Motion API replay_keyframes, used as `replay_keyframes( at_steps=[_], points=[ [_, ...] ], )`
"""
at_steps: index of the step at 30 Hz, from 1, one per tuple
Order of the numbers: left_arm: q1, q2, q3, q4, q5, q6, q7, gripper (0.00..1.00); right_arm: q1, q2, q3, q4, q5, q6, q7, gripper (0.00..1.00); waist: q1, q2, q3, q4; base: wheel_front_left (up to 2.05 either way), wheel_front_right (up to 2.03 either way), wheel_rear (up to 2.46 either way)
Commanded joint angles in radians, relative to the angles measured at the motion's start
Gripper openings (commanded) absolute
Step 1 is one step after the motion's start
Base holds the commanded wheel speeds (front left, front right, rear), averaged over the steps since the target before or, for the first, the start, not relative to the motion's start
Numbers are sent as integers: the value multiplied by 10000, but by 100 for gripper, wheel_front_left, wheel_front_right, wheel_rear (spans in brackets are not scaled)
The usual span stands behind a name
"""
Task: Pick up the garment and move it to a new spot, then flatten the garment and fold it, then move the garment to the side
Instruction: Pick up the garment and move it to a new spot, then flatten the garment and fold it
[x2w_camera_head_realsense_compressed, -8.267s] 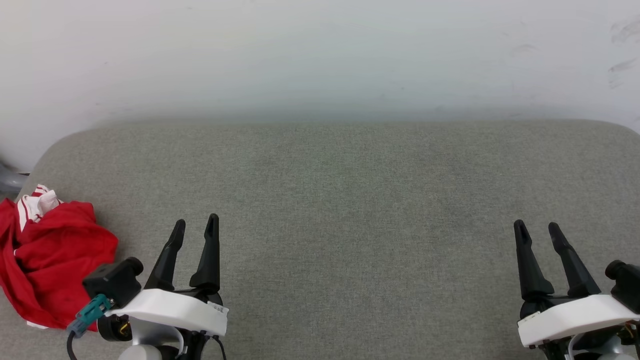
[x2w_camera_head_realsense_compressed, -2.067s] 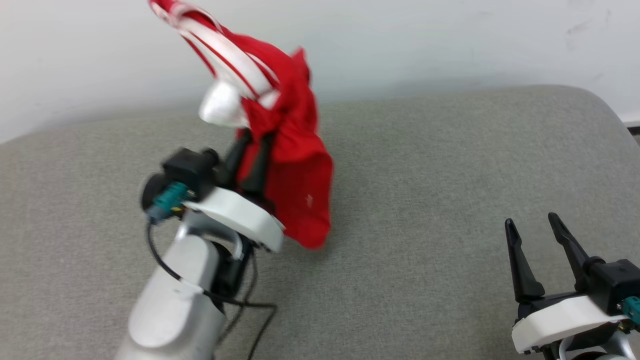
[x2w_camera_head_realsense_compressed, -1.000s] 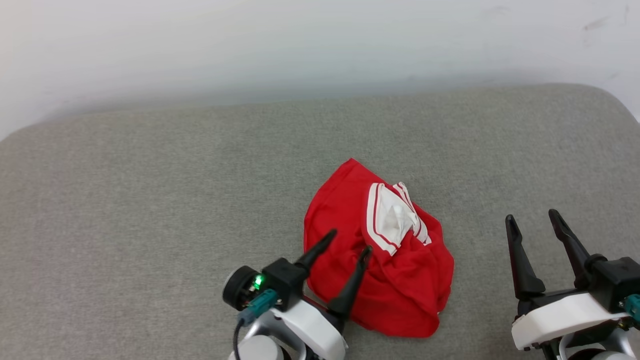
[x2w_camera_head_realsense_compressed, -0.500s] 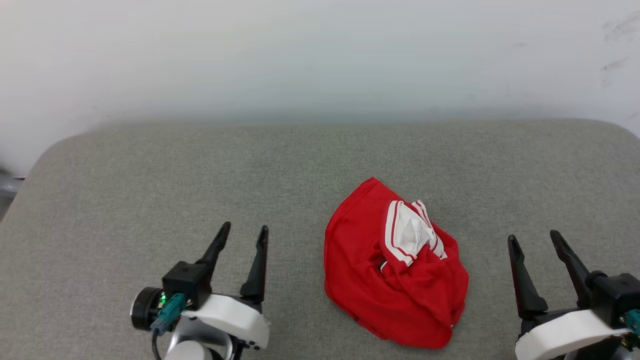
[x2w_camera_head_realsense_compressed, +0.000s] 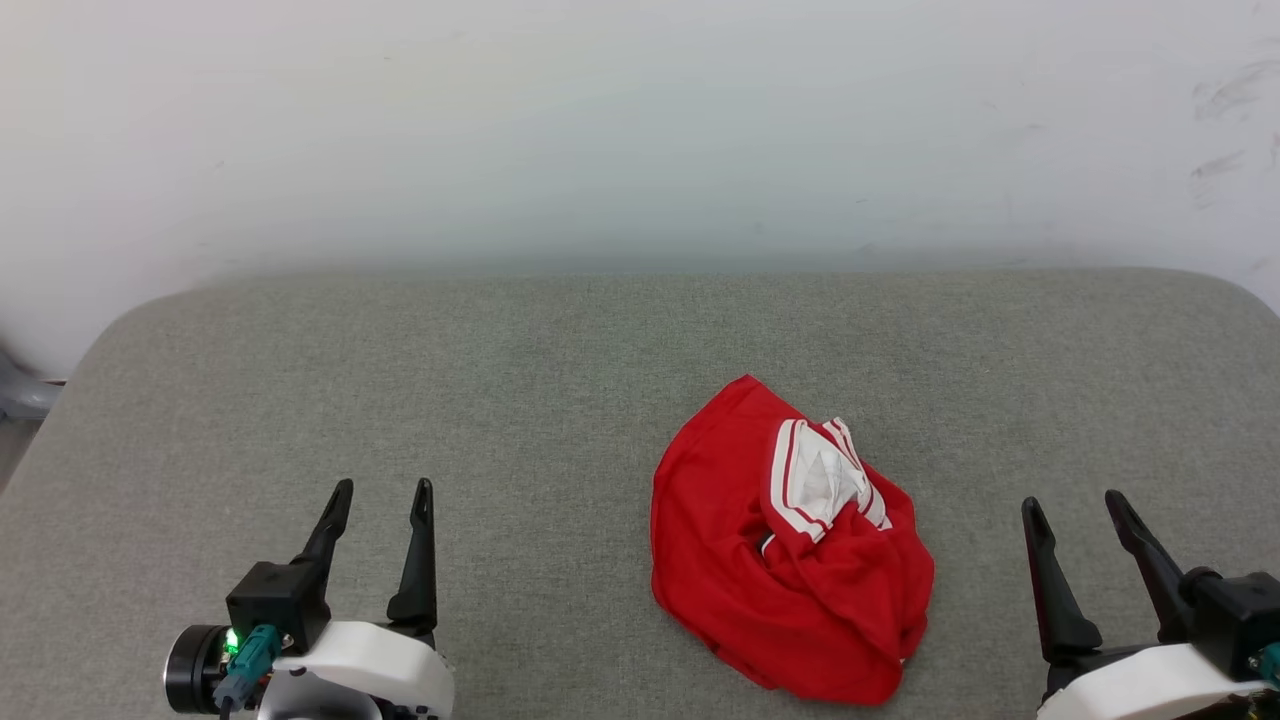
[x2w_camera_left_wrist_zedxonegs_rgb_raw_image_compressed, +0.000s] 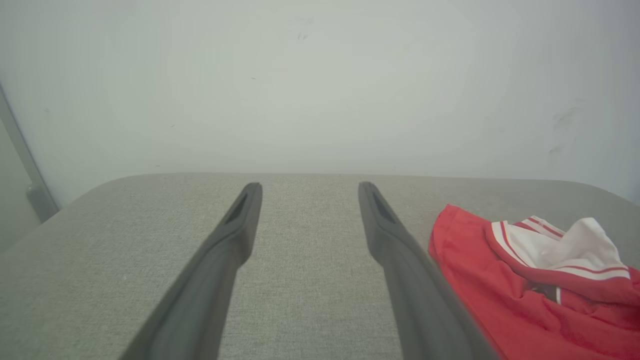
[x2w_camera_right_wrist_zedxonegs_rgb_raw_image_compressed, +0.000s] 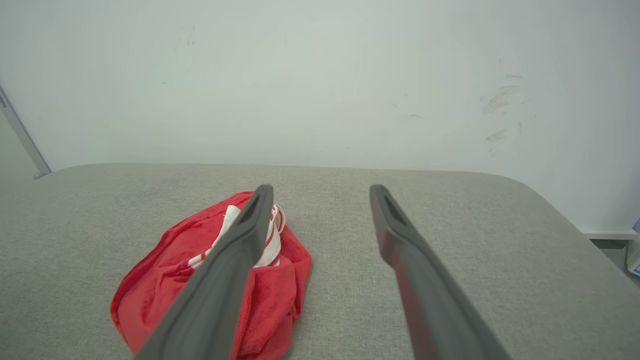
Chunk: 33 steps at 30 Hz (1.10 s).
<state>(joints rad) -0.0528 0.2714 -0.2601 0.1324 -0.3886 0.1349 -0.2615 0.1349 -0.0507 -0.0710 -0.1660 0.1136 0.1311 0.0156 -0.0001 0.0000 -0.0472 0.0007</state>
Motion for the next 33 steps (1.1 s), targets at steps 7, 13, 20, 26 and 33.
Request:
replay_keyframes(
  at_steps=[7, 13, 20, 26, 33],
  points=[
    [101, 49, -122, 40, 43, -54, -2, 100, 82, 7, 13, -85, -43, -7, -19, 100, 1, 0, -2, 45, 0, 0, 0],
    [-177, 121, -198, 44, 12, -110, 139, 100, 4, 7, 21, -13, 24, -7, -58, 100, 1, 0, 73, 109, 0, 0, 0],
    [-1272, -115, -851, -107, -132, -687, 1182, 100, -92, 7, 5, -28, -28, -7, -32, 100, 1, 0, 388, 201, 0, 0, 0],
    [-2673, -610, -1762, -107, -282, -1362, 2491, 100, -351, 7, 52, -101, -116, -7, 60, 100, 1, 0, 889, 7, 0, 0, 0],
    [-4140, -1229, -2835, 237, -393, -2161, 3664, 100, -726, 7, 89, -46, -98, -7, -22, 100, 1, 0, 1528, -403, 0, 0, 0]
  ],
)
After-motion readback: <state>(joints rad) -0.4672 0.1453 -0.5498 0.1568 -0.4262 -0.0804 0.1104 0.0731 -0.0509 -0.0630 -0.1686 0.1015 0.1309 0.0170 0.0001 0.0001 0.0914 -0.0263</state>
